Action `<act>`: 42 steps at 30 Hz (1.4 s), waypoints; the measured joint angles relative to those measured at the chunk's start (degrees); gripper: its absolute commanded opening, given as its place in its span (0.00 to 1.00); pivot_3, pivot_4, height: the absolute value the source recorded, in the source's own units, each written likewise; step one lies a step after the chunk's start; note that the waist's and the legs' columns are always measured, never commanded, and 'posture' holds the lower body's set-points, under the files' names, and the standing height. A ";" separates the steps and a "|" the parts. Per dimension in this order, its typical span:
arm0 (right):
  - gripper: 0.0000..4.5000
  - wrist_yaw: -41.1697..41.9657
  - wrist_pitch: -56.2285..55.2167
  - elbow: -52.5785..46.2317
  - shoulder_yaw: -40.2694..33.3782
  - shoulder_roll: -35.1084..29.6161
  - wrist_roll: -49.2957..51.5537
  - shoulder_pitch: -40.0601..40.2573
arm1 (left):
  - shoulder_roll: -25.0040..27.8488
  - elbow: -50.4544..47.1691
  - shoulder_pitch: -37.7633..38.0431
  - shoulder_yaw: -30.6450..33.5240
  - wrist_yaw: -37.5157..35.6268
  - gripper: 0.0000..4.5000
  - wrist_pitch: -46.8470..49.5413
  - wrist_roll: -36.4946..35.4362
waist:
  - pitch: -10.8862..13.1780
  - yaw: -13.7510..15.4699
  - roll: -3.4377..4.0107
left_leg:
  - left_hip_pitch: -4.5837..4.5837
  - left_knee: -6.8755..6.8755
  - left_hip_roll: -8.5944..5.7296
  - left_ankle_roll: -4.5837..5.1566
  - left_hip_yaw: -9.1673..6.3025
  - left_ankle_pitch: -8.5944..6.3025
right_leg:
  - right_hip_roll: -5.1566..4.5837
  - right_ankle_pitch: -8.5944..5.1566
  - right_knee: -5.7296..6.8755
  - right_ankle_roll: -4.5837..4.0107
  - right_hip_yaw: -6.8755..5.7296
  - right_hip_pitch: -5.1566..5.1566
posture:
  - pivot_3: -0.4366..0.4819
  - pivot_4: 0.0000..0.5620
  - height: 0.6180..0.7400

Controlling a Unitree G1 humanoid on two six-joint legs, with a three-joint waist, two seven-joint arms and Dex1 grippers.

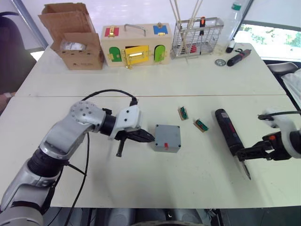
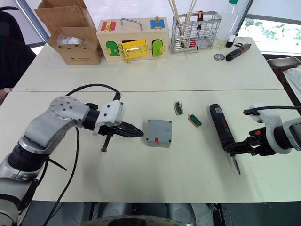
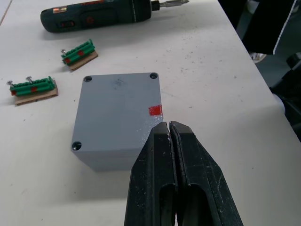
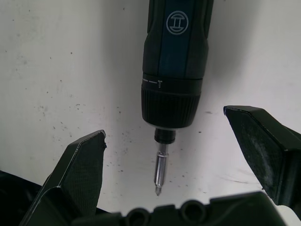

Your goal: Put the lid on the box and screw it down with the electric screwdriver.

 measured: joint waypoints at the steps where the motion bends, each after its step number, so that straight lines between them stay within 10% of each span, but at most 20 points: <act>1: 0.99 -0.01 0.24 0.86 0.91 0.92 -0.39 -1.08 | 0.19 -0.63 0.30 0.05 0.52 0.00 0.09 0.02 | 0.00 -0.02 -0.01 | 0.01 0.00 0.00 0.00 -0.01 0.00 | 0.00 0.00 0.00 0.00 0.00 0.01 | 0.48 0.27 1.00; 22: 0.99 3.93 -0.35 10.33 19.96 5.54 -12.13 -15.21 | -2.37 -4.81 3.64 -0.52 7.75 0.00 4.71 -0.44 | -0.03 -0.07 -0.17 | 0.07 0.01 0.00 -0.02 -0.01 0.01 | 0.00 0.00 0.04 0.00 0.00 0.03 | 0.48 0.27 1.00; 32: 0.40 2.80 3.02 15.18 21.66 8.57 -15.44 -18.34 | -3.94 -5.98 4.39 -0.55 10.44 0.00 5.88 -0.50 | -0.21 -0.01 -0.56 | 0.09 0.01 0.01 -0.02 -0.02 0.01 | 0.00 0.01 0.05 -0.01 -0.01 0.05 | 0.48 0.27 1.00; 42: 0.40 -3.01 3.40 13.34 12.33 8.98 -10.46 -11.00 | -4.87 -2.44 1.82 -0.57 9.58 0.00 5.52 -0.51 | -0.34 0.65 -0.79 | 0.11 0.04 0.00 -0.02 -0.05 0.01 | -0.01 0.01 0.05 -0.01 -0.04 0.13 | 0.48 0.27 1.00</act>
